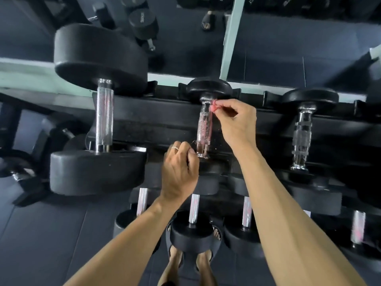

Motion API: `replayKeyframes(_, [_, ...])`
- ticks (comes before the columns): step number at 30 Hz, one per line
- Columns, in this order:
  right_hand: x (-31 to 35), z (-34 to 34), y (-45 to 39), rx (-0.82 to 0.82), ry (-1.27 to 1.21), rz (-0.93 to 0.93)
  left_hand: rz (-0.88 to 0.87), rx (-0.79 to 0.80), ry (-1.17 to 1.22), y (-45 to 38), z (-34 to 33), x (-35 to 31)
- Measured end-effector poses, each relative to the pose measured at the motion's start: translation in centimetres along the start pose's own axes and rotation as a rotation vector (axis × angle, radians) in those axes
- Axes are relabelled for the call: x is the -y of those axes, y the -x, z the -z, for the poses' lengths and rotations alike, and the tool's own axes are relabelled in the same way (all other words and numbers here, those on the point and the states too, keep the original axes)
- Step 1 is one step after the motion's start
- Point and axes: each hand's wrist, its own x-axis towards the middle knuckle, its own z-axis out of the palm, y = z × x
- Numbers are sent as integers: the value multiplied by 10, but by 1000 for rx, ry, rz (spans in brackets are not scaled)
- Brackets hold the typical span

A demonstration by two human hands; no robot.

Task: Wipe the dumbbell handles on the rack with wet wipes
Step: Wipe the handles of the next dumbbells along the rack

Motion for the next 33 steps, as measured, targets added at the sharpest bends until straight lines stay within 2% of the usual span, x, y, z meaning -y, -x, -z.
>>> replayKeyframes(9, [-9, 6, 33, 108, 125, 8, -48, -6, -2, -1, -3, 3])
replayKeyframes(15, [0, -7, -1, -77, 21, -27, -29, 12, -6, -1, -3, 3])
replayKeyframes(21, [-9, 9, 51, 101, 62, -119, -50, 4, -6, -2, -4, 4])
replayKeyframes(28, [3, -8, 5, -62, 56, -23, -17, 36, -14, 0, -2, 4])
replayKeyframes(33, [-6, 7, 55, 82, 189, -16, -53, 16, -10, -1, -2, 3])
